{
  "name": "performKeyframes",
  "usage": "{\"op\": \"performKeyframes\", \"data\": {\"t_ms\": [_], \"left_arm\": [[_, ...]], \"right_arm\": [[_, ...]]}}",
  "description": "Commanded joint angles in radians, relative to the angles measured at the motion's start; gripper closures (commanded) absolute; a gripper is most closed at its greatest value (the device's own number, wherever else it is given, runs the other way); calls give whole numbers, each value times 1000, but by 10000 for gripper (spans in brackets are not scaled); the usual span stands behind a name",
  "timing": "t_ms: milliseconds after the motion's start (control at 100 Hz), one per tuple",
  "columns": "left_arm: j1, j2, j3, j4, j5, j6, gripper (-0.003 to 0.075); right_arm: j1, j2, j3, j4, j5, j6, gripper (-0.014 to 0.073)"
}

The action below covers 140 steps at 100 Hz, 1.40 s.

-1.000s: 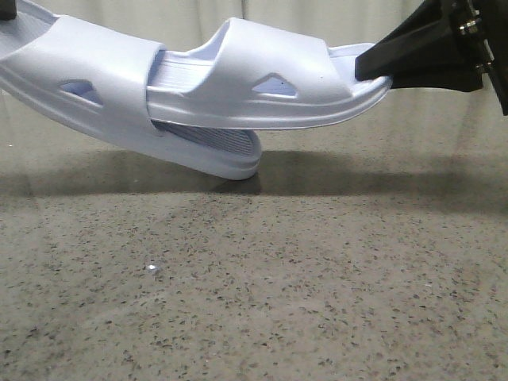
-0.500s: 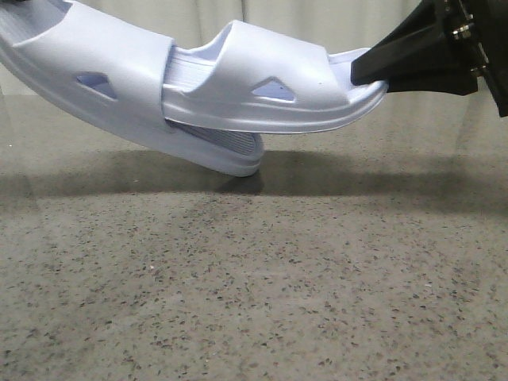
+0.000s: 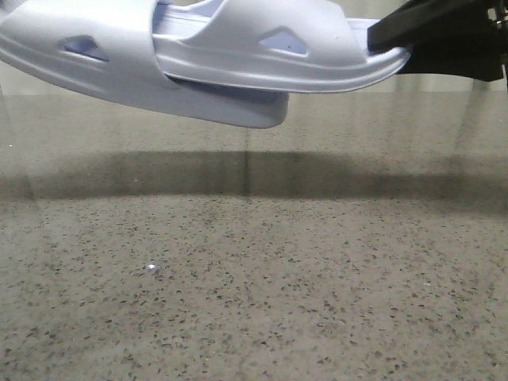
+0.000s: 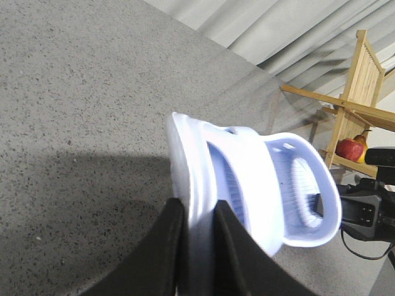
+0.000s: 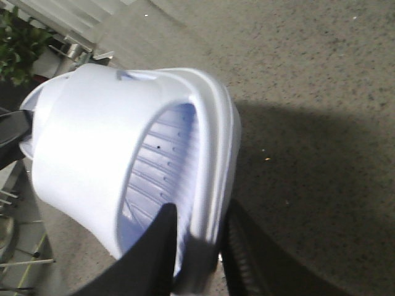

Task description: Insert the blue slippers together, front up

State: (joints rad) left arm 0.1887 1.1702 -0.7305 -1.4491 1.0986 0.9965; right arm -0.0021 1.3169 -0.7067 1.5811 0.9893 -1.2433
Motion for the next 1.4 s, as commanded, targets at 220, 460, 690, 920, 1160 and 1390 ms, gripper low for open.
{"op": "performKeyframes", "data": {"t_ms": [220,460,690,920,1160,1390], "left_arm": [[25,-5,-24,-69,28,-8,705],[21,73,-24,-47,-78,31,705],[21,149,-24,40,-102,57,702],[21,152,-24,107,-139,129,542],[21,149,-42,141,-142,131,327],[24,61,-160,193,-73,131,317]], "right_arm": [[-183,-25,-34,53,282,-23,410],[-238,-25,-34,27,302,-23,411],[-238,-25,-34,13,270,-23,411],[-238,-25,-34,-6,233,-23,411],[-238,-25,-34,-24,209,-23,411],[-298,-25,-34,-30,234,-23,411]]}}
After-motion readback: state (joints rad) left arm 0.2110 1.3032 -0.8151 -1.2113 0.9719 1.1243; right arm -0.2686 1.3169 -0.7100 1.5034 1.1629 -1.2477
